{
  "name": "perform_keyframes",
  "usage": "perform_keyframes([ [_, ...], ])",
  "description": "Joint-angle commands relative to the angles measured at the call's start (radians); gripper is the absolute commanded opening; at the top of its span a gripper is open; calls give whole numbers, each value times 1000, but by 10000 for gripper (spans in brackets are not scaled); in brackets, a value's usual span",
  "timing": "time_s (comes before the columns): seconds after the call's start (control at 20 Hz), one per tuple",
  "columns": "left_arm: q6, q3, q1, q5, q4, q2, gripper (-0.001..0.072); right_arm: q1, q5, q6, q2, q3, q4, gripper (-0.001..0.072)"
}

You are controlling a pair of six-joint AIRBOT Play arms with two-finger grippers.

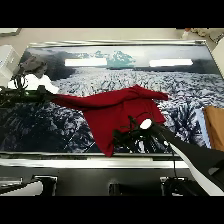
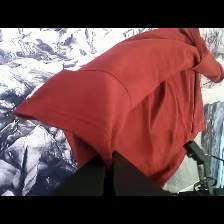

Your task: Fold the clothes and pants, and hang the long-sleeved shirts on hangers.

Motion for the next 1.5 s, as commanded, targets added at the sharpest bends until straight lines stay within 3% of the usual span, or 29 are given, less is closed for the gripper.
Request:
perform_keyframes([
  [0.0, 19, 4, 2, -6, -11, 11, 23, 12, -13, -61, 37, 107, -96, 35],
  [0.15, 242, 74, 43, 30, -269, 96, 23, -95, 212, -23, 149, 410, -602, 35],
  [0.25, 246, 190, 98, 139, -398, 178, 23, -217, 309, 89, 243, 666, -932, 36],
  [0.35, 247, 314, 153, 208, -467, 261, 23, -352, 286, 154, 339, 909, -1060, 36],
  [0.5, 248, 472, 183, 216, -506, 410, 24, -468, 170, 156, 474, 1142, -1054, 37],
  [0.6, 252, 510, 152, 245, -506, 517, 23, -470, 76, 156, 560, 1184, -1016, 37],
  [0.85, 341, 511, 110, 605, -501, 703, 24, -470, -5, 156, 644, 1184, -882, 37],
  [0.95, 341, 511, 110, 666, -497, 717, 24, -470, -2, 156, 643, 1183, -881, 37],
  [1.1, 337, 511, 110, 637, -497, 684, 24, -470, 73, 155, 618, 1183, -892, 37],
  [1.25, 336, 510, 110, 554, -418, 600, 23, -470, 378, 156, 517, 1183, -899, 37],
  [1.35, 307, 510, 109, 419, -327, 506, 23, -470, 551, 156, 407, 1162, -901, 38],
  [1.45, 238, 502, 108, 247, -243, 366, 24, -470, 567, 159, 284, 1083, -901, 38],
])
